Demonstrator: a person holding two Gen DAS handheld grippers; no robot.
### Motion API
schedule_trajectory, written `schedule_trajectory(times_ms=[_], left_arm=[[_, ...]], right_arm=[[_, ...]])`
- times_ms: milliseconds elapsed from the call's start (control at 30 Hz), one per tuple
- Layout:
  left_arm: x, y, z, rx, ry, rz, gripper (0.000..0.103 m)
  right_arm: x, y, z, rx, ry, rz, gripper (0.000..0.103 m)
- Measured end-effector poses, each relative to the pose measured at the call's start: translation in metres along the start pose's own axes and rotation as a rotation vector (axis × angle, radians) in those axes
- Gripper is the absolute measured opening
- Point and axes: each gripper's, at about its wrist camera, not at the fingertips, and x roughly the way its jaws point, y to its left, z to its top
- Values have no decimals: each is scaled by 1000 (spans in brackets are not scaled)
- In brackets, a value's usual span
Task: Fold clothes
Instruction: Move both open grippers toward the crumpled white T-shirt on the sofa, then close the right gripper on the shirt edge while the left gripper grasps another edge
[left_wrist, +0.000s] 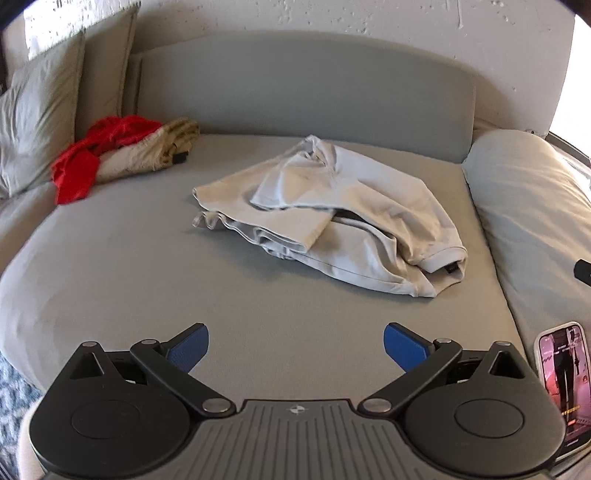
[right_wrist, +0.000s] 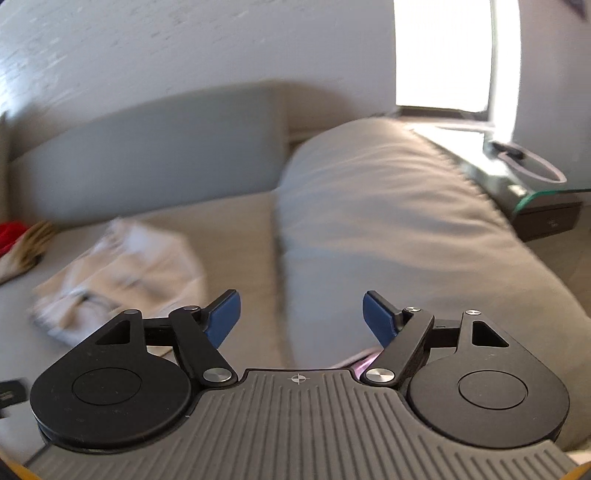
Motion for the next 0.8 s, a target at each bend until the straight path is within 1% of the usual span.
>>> schedule_trajectory(times_ms=[67,133,233,333,433,533,567,600,633,700,767,800], left_arm=[[7,-4,2,1,-3,-4,102],[12,-6,5,-3,-10,-9,102],[21,-6,10,-21,-23,-7,102],[32,-4,17,-30,-32,5,102],[42,1,27,-48,-43,25,102],[57,6,38,-57,-55,60,102],[63,8,42,-58,-47,70,100],[70,9,45,-57,-31,75,95],[77,11,46,-57,3,74,87],[85,14,44,-62,69,61,78],[87,15,37,-60,118,44,74],[88,15,34,-58,132,34,69]], right_arm=[[17,-13,-4,18,-46,-42,78],[32,-23,-8,30,-78,-62,78],[57,-29,-16,15,-90,-95,78],[80,-30,-19,7,-77,-119,78],[96,-25,-4,22,-120,-90,78],[110,-2,21,-23,-150,-57,78],[110,10,26,-44,-151,-19,79],[111,21,31,-66,-151,20,79],[112,33,36,-87,-151,59,80],[110,59,38,-158,-115,174,80],[107,81,32,-245,-75,282,79],[106,91,28,-295,-53,332,78]])
